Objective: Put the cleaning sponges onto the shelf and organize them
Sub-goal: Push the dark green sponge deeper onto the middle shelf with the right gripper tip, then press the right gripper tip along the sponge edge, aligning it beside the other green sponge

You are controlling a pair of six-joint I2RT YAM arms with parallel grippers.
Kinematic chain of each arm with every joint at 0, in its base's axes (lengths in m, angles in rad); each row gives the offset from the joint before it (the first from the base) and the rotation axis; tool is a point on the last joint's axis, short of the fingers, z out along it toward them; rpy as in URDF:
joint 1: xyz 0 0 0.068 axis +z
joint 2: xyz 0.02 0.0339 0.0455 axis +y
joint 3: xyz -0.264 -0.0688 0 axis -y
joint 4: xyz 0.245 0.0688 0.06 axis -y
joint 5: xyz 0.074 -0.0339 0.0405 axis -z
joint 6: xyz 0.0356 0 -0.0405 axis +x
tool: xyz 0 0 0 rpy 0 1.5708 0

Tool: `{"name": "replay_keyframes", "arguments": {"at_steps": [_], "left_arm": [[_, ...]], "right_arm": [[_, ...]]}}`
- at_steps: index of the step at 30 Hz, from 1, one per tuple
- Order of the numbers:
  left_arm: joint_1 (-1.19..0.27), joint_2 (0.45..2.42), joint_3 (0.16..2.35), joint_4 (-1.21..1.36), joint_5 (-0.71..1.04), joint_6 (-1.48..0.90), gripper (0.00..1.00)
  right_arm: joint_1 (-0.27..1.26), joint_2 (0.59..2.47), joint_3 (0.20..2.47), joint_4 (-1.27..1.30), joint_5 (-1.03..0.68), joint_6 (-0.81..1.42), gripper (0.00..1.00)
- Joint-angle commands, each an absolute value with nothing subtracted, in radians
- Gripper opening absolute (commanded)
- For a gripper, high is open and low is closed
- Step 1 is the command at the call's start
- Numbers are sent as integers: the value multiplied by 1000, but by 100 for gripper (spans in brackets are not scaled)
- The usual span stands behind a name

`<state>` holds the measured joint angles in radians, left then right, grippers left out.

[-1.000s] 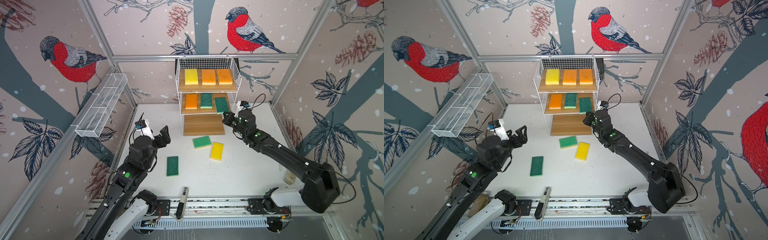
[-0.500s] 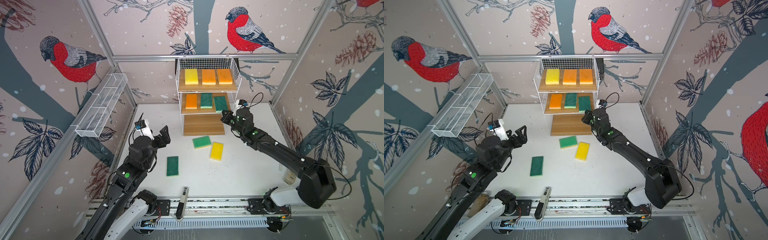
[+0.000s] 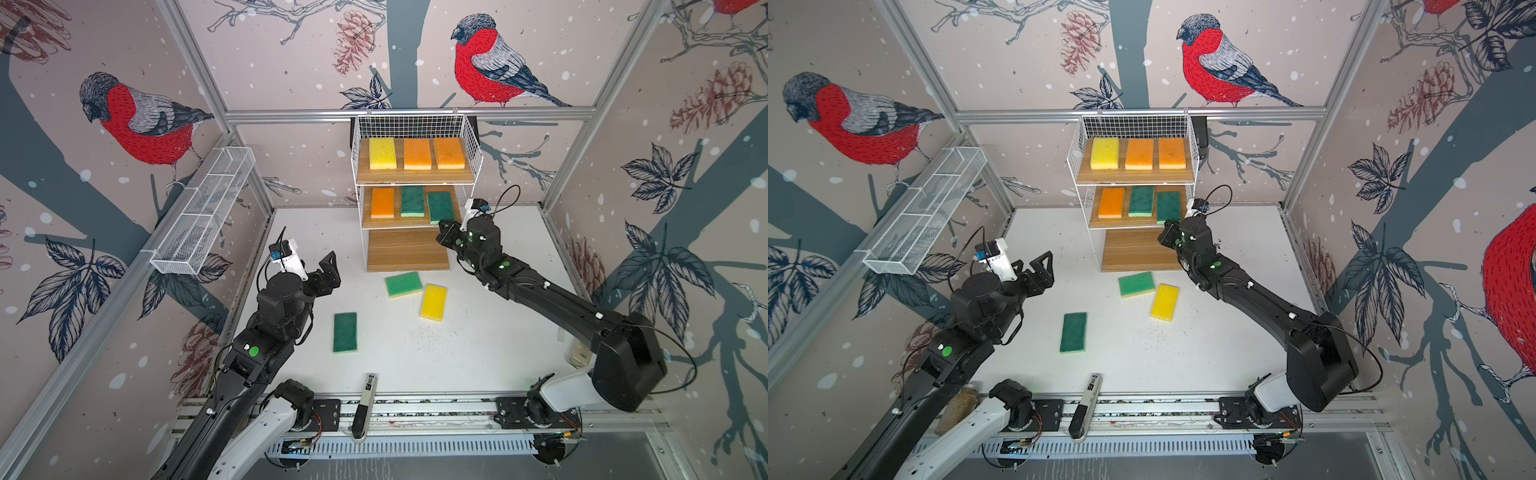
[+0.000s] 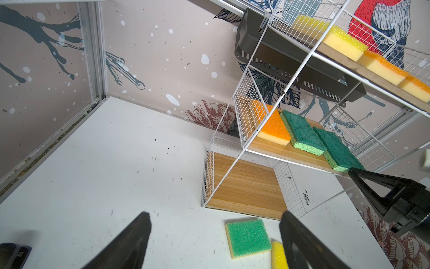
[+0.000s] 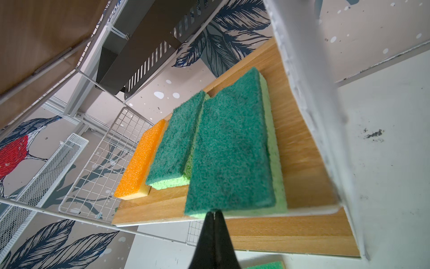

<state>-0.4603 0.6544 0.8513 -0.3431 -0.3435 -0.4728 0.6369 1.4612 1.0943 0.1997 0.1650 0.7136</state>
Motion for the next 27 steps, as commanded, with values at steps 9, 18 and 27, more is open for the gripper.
{"name": "replay_keyframes", "arguments": {"at_steps": [9,18,27], "left_arm": [[-458,646,847,-302,-352,-475,87],[-458,641,838,-296,-350,-478,87],[-459,640,836,-293,-349,-477,87]], "right_arm": [[642,1494,1120,244,195,730,2],[653,1524,1134,279,212,740,2],[654,1537,1148,278,247,739,2]]}}
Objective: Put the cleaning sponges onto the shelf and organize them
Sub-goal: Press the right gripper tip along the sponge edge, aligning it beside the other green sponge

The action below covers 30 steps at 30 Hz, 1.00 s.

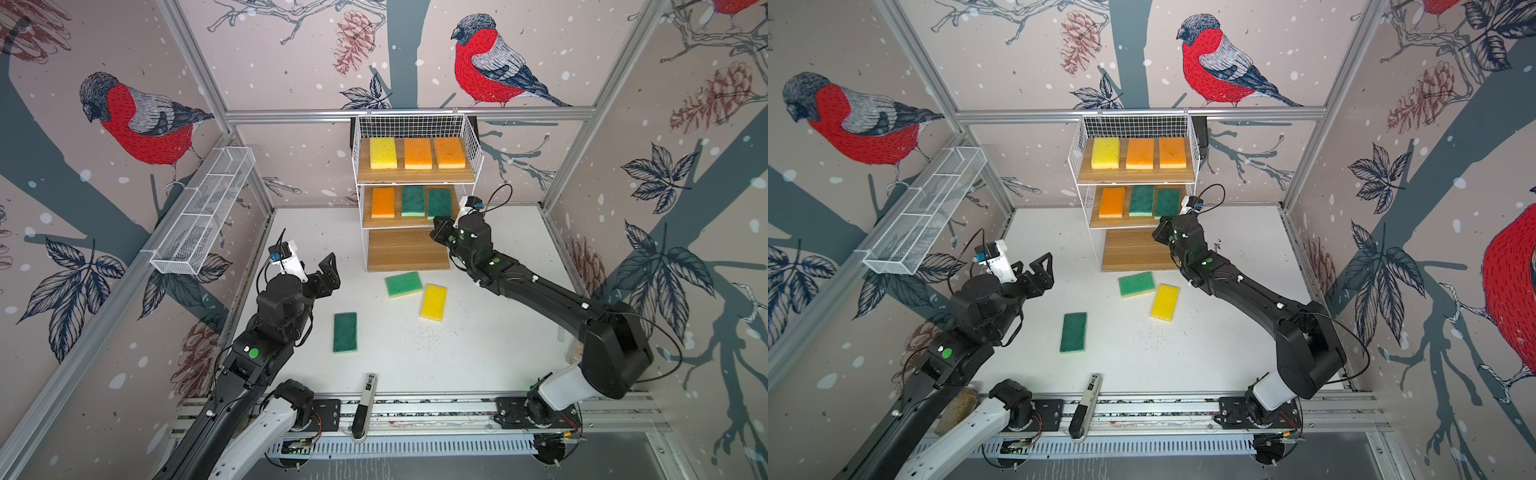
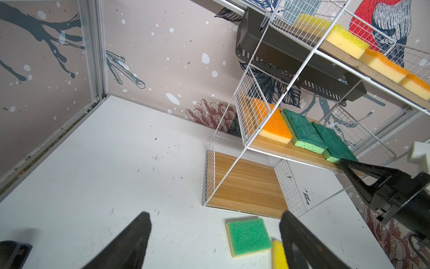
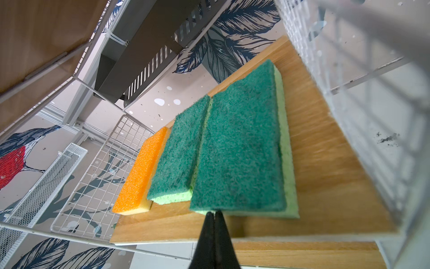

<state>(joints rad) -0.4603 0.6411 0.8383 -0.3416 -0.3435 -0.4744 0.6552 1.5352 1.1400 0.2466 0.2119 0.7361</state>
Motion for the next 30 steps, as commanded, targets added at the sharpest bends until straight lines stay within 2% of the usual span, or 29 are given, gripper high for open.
{"name": "replay_keyframes", "arguments": {"at_steps": [1,21,30], "left_arm": [[-458,640,836,-292,-348,-478,87],[-459,644,836,-281,-344,-480,87],[-458,644,832,-281,-344,-478,87]], "right_arm": [[655,1536,1150,275,252,740,2],[663,1557,1178,188,384,777,2],[719,1546,1201,172,482,714,2]]}}
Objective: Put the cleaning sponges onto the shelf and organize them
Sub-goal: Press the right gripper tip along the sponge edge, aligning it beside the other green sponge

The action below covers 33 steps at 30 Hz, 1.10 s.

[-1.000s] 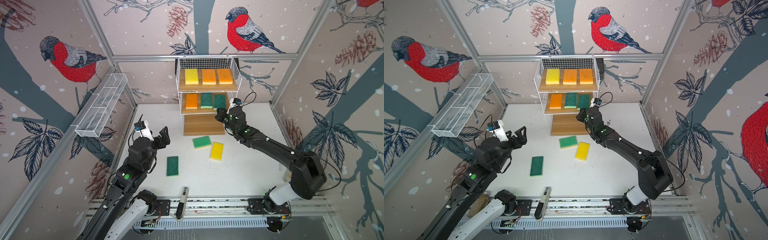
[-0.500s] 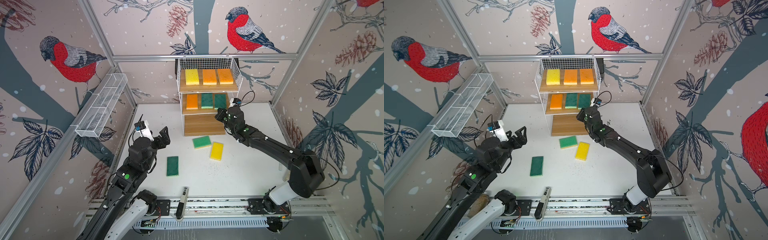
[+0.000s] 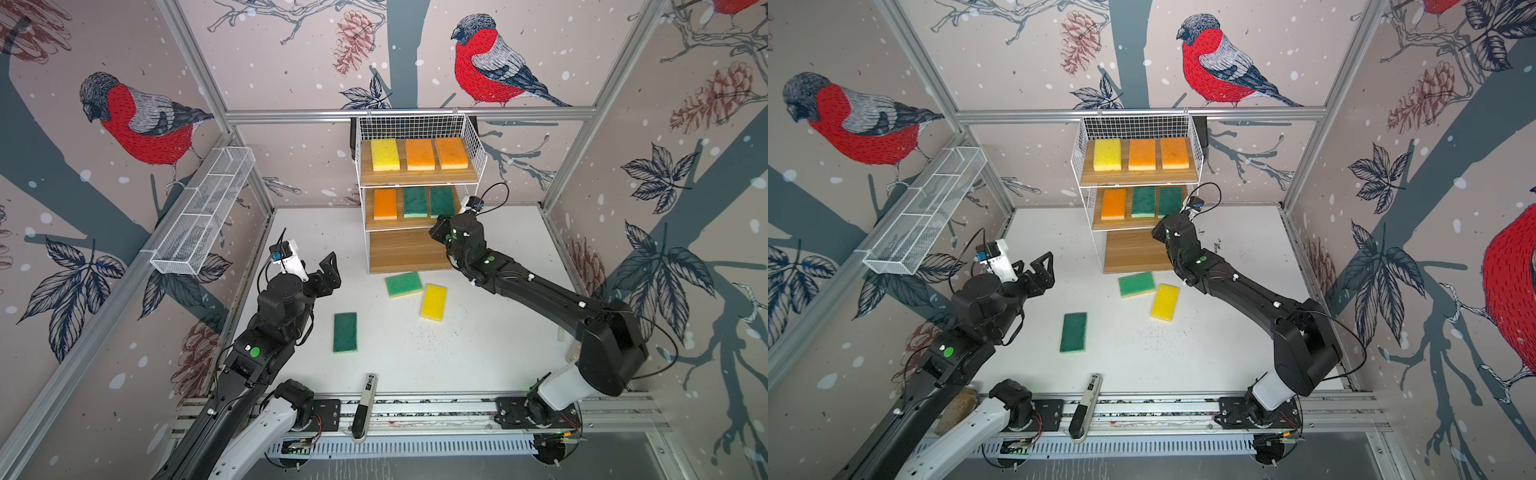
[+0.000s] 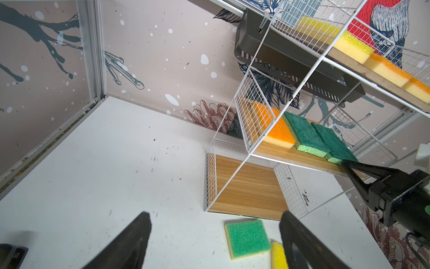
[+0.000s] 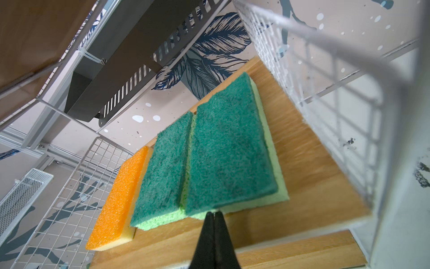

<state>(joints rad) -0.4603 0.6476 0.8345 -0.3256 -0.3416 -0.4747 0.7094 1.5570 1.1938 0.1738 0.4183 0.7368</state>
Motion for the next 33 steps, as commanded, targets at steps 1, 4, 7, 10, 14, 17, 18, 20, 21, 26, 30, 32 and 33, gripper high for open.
{"name": "replay_keyframes", "arguments": {"at_steps": [1,4,7,10,14,17,18,20,21,26,30,32,33], "left_arm": [[-459,643,833,-280,-344,-479,87],[-459,641,830,-279,-344,-480,87],[-458,641,827,-282,-344,-480,87],[-459,637,828,-284,-344,-479,87],[-458,631,826,-284,-349,-481,87],[-459,630,825,-282,-351,-481,87],[-459,630,824,-281,-351,-482,87],[-459,630,821,-279,-351,-481,87],[-458,632,821,-278,-352,-482,87],[-459,631,819,-278,-353,-482,87],[-459,627,815,-275,-355,-483,87],[-458,628,814,-275,-356,-483,87],[-458,629,813,-275,-355,-484,87]], "right_arm": [[721,1539,1197,171,491,711,2],[727,1524,1190,162,523,704,2],[726,1513,1180,155,527,701,3],[720,1508,1174,154,511,697,3],[713,1518,1176,154,481,692,3],[706,1528,1183,152,471,695,3],[704,1529,1184,155,464,694,3],[697,1535,1186,165,446,693,3],[695,1539,1189,164,438,695,3],[689,1567,1219,136,434,705,3],[682,1577,1225,132,434,713,3],[679,1579,1224,131,440,718,3],[680,1580,1224,127,443,722,3]]}}
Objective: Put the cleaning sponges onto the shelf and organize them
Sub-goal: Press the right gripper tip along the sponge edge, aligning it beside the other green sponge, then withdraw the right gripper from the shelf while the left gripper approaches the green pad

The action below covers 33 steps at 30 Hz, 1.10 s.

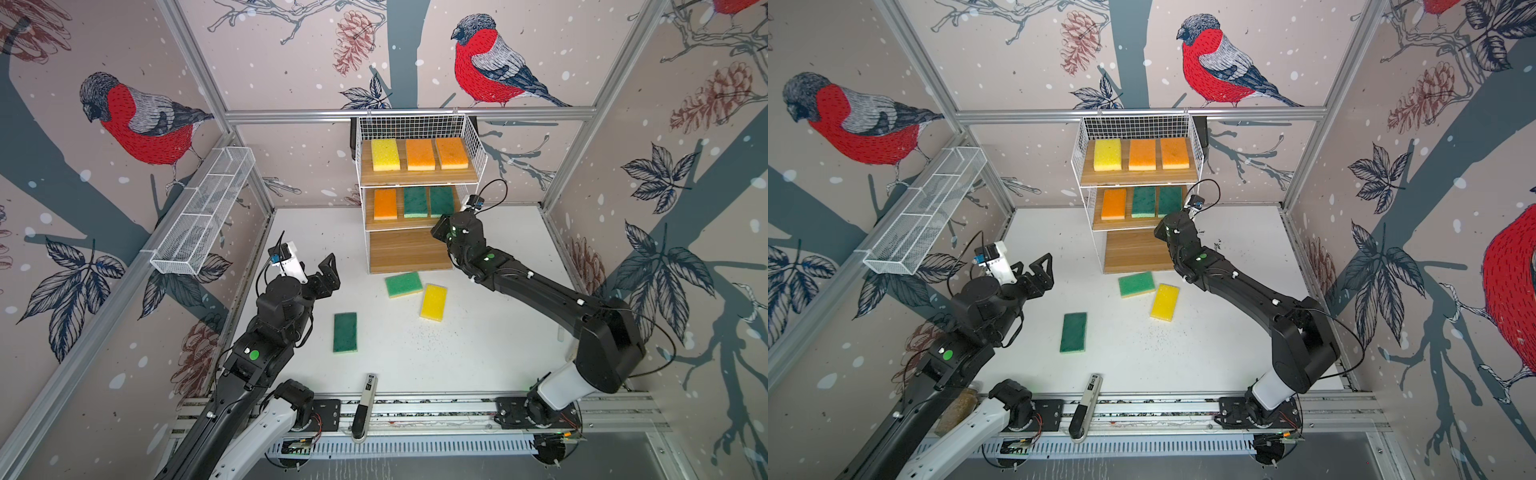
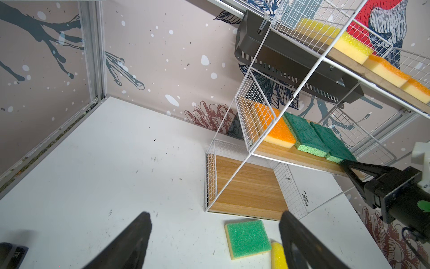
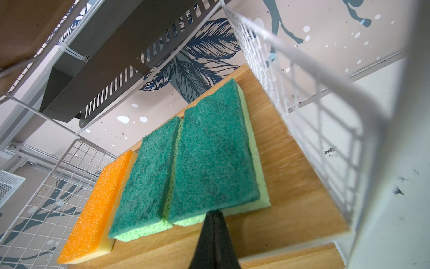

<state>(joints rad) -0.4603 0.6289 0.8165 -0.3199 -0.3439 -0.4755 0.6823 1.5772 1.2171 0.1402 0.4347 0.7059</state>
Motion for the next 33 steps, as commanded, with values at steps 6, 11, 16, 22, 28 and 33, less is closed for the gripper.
{"name": "replay_keyframes", "arguments": {"at_steps": [6,11,16,22,28,33], "left_arm": [[-459,627,811,-273,-356,-485,87],[-459,626,807,-271,-355,-486,87],[-458,627,808,-269,-355,-487,87],[-459,628,806,-265,-353,-488,87],[-458,632,807,-261,-349,-485,87],[-459,644,809,-261,-342,-483,87]], "right_arm": [[674,1583,1229,102,479,734,3],[669,1585,1231,101,488,737,3],[667,1595,1256,57,519,751,5],[670,1601,1256,54,536,773,6],[691,1599,1265,38,558,772,8],[706,1572,1256,28,571,775,11]]}}
